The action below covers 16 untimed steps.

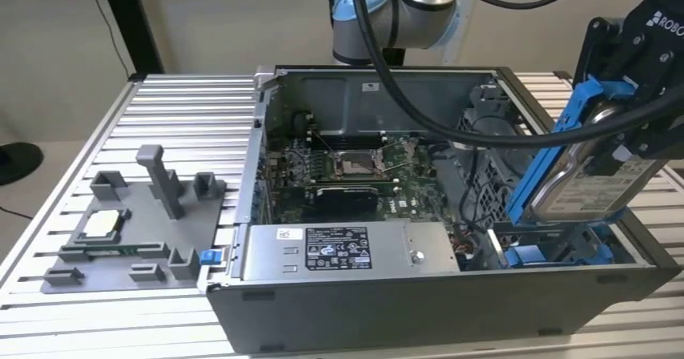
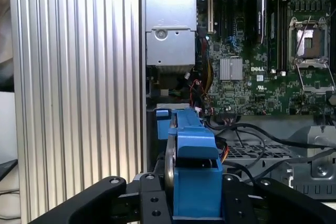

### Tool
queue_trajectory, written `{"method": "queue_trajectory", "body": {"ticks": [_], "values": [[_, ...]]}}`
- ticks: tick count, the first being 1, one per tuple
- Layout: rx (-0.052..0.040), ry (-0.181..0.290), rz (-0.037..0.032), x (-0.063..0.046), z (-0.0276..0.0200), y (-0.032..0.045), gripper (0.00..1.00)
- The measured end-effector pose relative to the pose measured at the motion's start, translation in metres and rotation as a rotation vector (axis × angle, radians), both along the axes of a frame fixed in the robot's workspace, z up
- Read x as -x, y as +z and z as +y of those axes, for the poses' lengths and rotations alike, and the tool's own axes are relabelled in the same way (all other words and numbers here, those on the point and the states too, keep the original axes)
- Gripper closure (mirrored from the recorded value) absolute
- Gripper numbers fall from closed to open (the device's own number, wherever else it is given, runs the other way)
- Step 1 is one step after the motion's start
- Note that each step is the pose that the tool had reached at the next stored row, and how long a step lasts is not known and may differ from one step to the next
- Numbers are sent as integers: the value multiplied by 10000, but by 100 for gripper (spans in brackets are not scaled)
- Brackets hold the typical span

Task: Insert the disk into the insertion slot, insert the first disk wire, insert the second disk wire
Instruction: 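Insert the disk into the insertion slot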

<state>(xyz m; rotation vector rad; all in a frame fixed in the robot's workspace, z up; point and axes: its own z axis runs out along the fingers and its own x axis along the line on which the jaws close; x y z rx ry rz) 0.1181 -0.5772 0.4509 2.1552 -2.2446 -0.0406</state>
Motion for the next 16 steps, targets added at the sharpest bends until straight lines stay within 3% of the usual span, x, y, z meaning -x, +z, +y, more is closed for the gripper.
{"method": "queue_trajectory", "body": {"ticks": [16], "values": [[0,0,1,-1,-29,-77,100]]}}
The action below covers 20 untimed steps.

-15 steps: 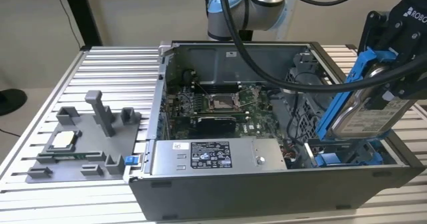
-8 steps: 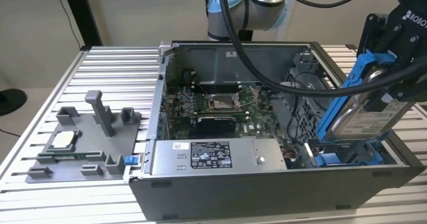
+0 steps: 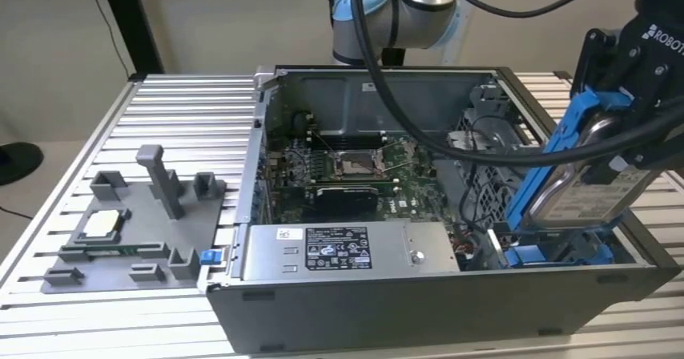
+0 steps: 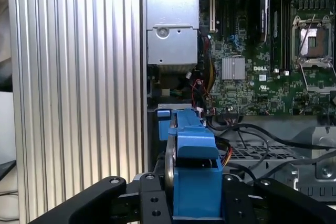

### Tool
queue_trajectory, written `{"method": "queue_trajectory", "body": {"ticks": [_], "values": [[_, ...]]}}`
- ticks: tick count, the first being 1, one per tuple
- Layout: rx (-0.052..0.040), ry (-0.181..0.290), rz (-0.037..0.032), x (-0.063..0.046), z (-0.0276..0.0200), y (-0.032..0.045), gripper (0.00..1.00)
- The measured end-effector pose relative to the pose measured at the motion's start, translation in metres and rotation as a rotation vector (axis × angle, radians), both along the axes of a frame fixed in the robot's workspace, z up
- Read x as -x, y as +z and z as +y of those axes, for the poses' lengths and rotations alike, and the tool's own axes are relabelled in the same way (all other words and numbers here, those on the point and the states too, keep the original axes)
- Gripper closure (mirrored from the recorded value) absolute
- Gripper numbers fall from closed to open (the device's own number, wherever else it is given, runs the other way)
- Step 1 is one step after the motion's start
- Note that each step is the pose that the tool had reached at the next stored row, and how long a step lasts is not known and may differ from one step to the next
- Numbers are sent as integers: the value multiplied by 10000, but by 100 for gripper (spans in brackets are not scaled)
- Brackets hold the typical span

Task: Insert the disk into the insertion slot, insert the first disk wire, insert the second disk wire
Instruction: 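Insert the disk into the insertion slot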

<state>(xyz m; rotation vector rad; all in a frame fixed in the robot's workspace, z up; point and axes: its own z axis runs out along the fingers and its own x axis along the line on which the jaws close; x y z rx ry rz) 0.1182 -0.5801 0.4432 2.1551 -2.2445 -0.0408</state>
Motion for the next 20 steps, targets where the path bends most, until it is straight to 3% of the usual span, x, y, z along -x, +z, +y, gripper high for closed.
{"method": "queue_trajectory", "body": {"ticks": [11,20], "values": [[-32,1,0,-8,-25,-99,100],[-164,0,0,-22,-26,-224,100]]}}
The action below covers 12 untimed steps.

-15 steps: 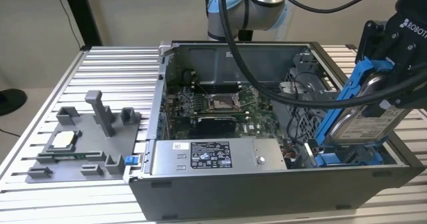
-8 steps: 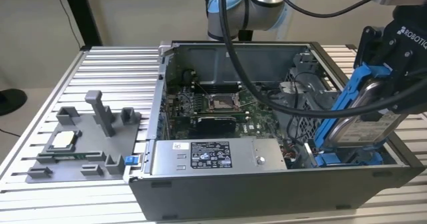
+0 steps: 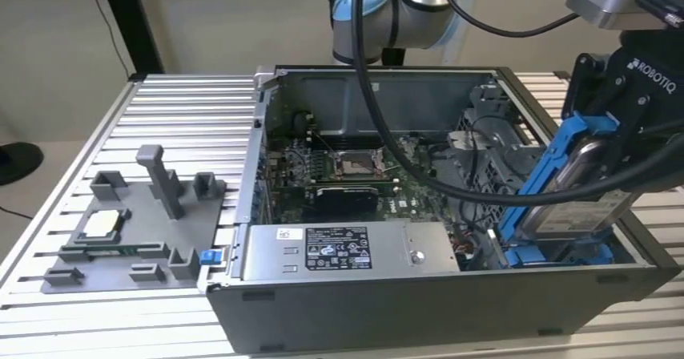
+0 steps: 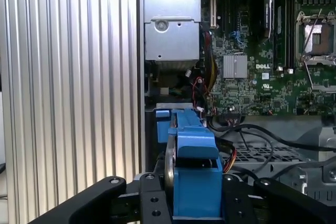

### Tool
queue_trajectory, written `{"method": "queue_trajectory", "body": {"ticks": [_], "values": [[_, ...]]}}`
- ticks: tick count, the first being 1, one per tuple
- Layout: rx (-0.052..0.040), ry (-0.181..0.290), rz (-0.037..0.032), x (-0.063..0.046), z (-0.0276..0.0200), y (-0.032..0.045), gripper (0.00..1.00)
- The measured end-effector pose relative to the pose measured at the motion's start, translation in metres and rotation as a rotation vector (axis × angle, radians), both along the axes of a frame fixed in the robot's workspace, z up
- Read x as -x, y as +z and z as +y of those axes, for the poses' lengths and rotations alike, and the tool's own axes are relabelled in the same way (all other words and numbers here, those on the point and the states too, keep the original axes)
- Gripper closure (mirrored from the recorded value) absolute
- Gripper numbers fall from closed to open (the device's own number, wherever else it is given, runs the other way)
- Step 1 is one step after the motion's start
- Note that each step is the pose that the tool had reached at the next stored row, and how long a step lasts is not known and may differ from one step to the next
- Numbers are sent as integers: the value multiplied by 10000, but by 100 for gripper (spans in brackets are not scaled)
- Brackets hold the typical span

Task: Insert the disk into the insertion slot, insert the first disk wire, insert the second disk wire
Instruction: 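Insert the disk into the insertion slot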

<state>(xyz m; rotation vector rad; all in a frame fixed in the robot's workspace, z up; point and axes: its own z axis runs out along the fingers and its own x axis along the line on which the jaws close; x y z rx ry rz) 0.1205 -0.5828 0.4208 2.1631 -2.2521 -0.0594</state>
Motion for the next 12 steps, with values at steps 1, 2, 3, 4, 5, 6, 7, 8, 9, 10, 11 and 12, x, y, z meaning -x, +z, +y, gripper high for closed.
{"method": "queue_trajectory", "body": {"ticks": [1,2,3,4,5,6,7,8,9,10,11,12], "values": [[-20,0,0,-1,0,-15,100],[-47,0,0,-3,0,-32,100],[-70,0,0,-4,0,-46,100],[-98,0,0,-6,0,-61,100],[-126,1,0,-8,0,-74,100],[-160,0,0,-11,0,-88,100],[-189,1,0,-13,0,-101,100],[-217,0,0,-15,0,-114,100],[-244,0,0,-17,0,-128,100],[-268,1,-1,-21,0,-141,100],[-285,1,1,-24,0,-154,100],[-299,1,1,-28,0,-166,100]]}}
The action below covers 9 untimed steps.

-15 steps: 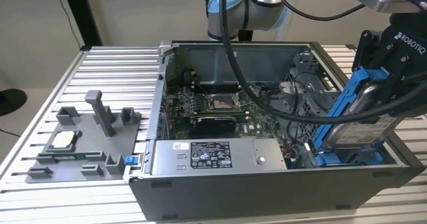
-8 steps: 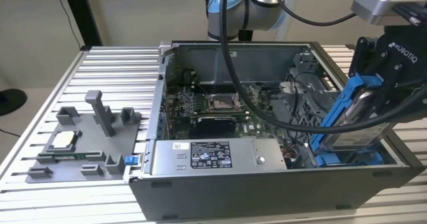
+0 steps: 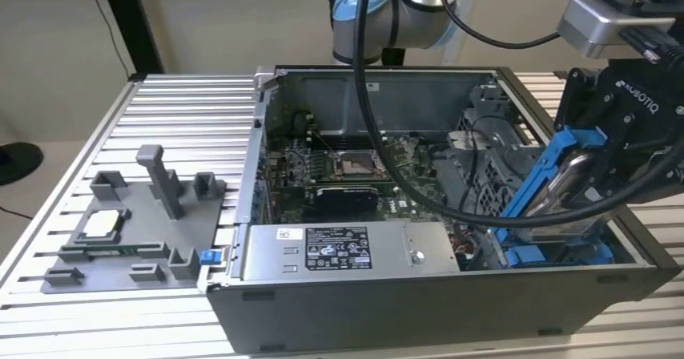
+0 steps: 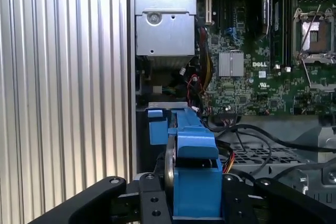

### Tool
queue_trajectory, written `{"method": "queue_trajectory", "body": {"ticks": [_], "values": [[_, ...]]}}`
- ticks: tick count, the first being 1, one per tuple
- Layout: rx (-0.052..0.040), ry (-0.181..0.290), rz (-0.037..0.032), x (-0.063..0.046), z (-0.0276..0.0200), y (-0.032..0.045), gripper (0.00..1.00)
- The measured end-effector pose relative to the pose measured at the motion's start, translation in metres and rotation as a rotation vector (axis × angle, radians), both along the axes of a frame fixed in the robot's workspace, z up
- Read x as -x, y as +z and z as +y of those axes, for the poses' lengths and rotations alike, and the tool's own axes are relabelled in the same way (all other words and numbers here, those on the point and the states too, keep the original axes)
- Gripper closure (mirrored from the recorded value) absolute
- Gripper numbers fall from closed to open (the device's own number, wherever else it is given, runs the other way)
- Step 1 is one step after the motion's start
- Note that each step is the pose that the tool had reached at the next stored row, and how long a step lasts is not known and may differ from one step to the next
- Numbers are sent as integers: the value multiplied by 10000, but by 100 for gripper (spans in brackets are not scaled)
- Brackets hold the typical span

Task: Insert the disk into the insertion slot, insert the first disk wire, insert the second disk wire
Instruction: 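Insert the disk into the insertion slot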

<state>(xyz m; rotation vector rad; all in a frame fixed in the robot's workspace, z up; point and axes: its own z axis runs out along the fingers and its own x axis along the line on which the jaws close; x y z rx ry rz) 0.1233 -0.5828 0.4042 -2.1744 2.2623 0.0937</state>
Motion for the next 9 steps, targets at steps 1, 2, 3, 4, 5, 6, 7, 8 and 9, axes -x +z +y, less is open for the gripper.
{"method": "queue_trajectory", "body": {"ticks": [1,2,3,4,5,6,7,8,9], "values": [[-16,0,0,-2,0,-12,100],[-29,-2,-1,-2,0,-25,100],[-45,-3,-1,-2,0,-40,100],[-59,-2,-1,-3,0,-56,100],[-70,-1,0,-4,0,-74,100],[-77,-1,-1,-4,0,-91,100],[-82,-1,-1,-4,0,-109,100],[-82,-1,-1,-4,0,-124,100],[-80,0,0,-4,0,-136,100]]}}
